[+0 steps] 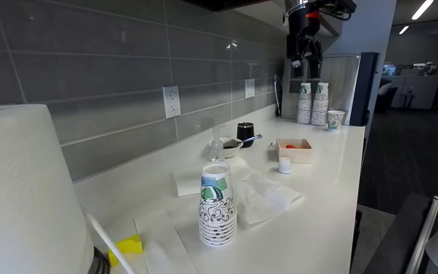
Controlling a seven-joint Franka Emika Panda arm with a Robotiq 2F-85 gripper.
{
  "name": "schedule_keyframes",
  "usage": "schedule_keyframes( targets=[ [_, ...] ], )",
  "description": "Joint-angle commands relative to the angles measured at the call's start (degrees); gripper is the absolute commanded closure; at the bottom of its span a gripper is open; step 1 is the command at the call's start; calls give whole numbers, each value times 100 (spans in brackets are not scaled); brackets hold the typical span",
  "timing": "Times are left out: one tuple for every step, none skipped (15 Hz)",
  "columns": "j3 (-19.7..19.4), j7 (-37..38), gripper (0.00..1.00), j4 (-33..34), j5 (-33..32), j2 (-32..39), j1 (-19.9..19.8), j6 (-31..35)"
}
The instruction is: Place the lid onto the black cup
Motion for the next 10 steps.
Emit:
schedule_keyframes(
  targets=[
    [29, 67, 0, -27, 19, 61, -36, 111],
    [39, 202, 0, -116, 13, 92, -77, 298],
    [32, 288, 0, -173, -3, 118, -113, 422],
    [-1, 390, 0, -250, 1, 148, -171, 559],
    [-31, 475, 0, -309, -2, 189, -226, 690],
    [-82, 551, 0, -384, -8, 241, -302, 824],
    [-132, 630, 0, -443, -10, 300, -381, 974],
    [-189, 702, 0, -492, -18, 381, -470, 1113],
    [-248, 791, 0, -519, -33, 473, -566, 1274],
    [-323, 857, 0, -535, -39, 594, -663, 1460]
  ],
)
